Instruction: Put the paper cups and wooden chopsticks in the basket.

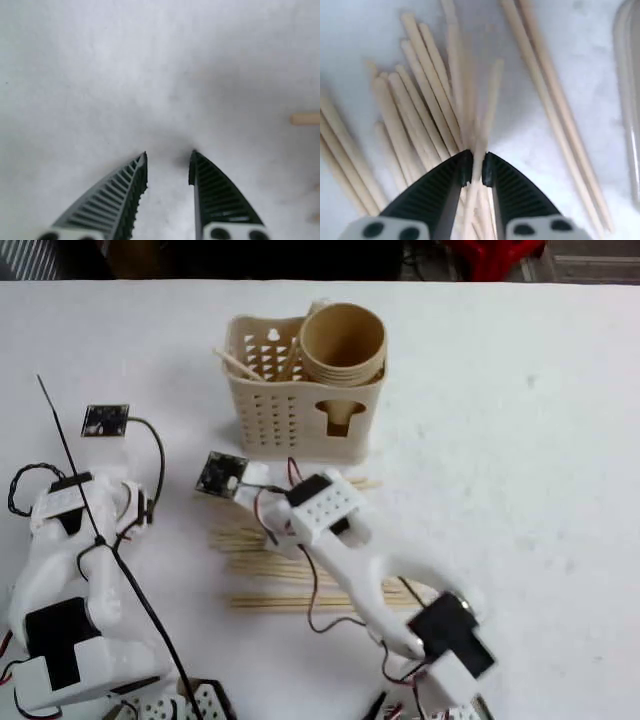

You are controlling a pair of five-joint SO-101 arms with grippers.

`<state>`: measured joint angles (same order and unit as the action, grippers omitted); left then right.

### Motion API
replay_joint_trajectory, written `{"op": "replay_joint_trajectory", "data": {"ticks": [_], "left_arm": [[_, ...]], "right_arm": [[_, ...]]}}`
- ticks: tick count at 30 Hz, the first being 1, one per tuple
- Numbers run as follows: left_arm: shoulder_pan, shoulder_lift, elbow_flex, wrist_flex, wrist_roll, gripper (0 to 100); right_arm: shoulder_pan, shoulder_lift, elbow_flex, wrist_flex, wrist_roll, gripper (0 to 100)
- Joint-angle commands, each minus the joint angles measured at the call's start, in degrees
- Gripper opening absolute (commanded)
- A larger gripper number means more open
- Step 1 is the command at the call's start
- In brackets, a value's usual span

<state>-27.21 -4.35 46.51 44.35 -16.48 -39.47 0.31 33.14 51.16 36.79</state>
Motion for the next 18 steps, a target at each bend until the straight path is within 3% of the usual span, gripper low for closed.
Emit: {"op": "replay_joint_trajectory", "data": {"ticks": [1, 9, 13, 16, 18], "left_arm": [[-0.2, -0.1, -0.2, -1.0, -0.4, 15], [-0.2, -0.1, -0.2, -1.0, -0.4, 15], [-0.2, -0.1, -0.2, -1.0, -0.4, 15], [-0.2, -0.1, -0.2, -1.0, -0.4, 15], [-0.2, -0.1, -0.2, -1.0, -0.4, 15]], "right_arm": [[0.5, -9.5, 6.4, -4.4, -1.1, 1.6], [0.4, -13.4, 13.1, -8.8, -1.1, 2.8], [0.4, -14.0, 13.1, -8.6, -1.4, 9.8], [0.5, -15.9, 13.2, -8.5, -1.5, 1.9], [0.5, -16.9, 13.4, -8.5, -1.3, 2.6]]}}
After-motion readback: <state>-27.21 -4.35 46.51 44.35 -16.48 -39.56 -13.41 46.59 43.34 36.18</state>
